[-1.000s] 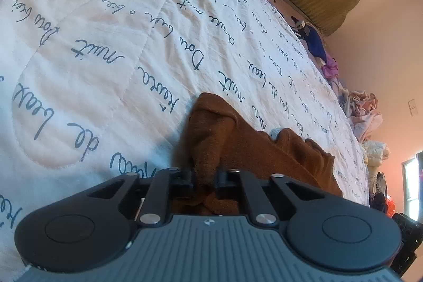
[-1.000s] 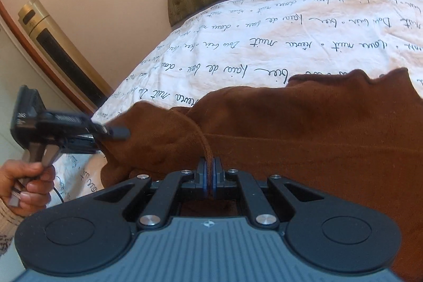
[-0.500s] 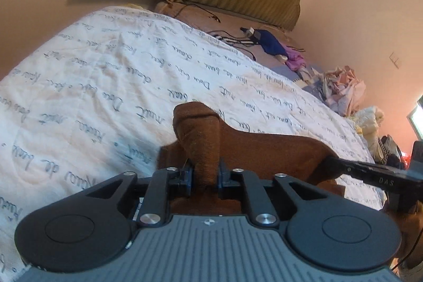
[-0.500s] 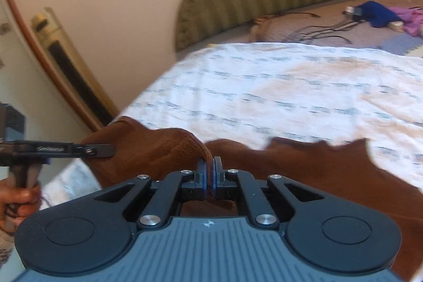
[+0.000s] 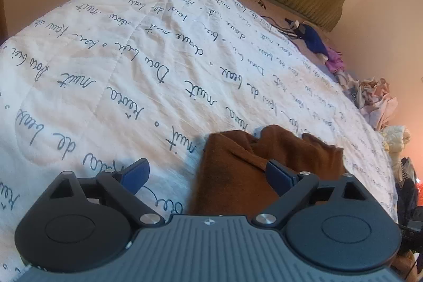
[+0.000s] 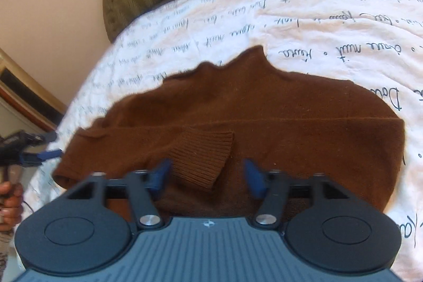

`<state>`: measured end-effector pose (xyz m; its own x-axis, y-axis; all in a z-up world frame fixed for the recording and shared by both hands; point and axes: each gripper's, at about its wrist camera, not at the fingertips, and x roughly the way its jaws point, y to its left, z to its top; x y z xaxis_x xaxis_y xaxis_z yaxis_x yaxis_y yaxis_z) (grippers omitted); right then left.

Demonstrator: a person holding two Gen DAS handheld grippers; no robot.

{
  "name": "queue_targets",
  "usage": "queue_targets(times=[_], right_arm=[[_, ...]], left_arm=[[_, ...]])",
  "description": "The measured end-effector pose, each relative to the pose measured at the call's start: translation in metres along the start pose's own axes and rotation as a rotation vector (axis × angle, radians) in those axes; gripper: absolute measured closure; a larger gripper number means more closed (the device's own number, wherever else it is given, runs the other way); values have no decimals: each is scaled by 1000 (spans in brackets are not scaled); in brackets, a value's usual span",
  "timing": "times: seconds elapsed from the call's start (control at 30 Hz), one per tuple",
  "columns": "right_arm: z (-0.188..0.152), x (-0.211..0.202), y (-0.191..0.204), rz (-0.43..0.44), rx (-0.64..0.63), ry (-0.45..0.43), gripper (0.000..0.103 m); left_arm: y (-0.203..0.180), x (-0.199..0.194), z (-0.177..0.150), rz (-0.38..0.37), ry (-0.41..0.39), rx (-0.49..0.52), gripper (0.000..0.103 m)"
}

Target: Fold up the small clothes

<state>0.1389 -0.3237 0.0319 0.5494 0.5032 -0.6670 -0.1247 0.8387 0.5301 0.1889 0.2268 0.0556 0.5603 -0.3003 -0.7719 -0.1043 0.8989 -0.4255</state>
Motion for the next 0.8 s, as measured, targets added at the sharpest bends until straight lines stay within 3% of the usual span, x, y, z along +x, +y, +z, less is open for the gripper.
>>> queue_targets(times=[0.1, 0.17, 0.23, 0.3, 0.33, 0.37, 0.4, 0.5, 0.63, 0.8], right_arm=[[-2, -8, -3, 2, -2, -29, 28], [-3, -9, -4, -6, -7, -43, 28], [-4, -2, -5, 19, 4, -37, 30], [-5, 14, -5, 28, 25, -16, 37], [-6, 21, -4, 41, 29, -12, 47], [-7, 28, -1, 72, 32, -11, 80], [-8, 33, 2, 73, 33, -6, 98], [-10, 34, 27, -5, -86, -35, 99], [2, 0, 51, 14, -150, -127, 99], [14, -41, 60, -22, -233, -160, 99]], left_arm=[[0, 23, 3, 0, 58, 9, 11], [-3, 29, -1, -15, 52, 35, 21], [-10, 34, -8, -21, 67, 74, 50], [-14, 38, -14, -22, 86, 97, 69], [-16, 38, -16, -20, 81, 106, 74], [-17, 37, -16, -19, 79, 110, 78], [-17, 35, -16, -17, 75, 109, 82], [-20, 23, -13, -17, 56, 125, 87], [-32, -3, -5, -3, 13, 181, 95], [-55, -21, -5, -48, -15, 223, 95]])
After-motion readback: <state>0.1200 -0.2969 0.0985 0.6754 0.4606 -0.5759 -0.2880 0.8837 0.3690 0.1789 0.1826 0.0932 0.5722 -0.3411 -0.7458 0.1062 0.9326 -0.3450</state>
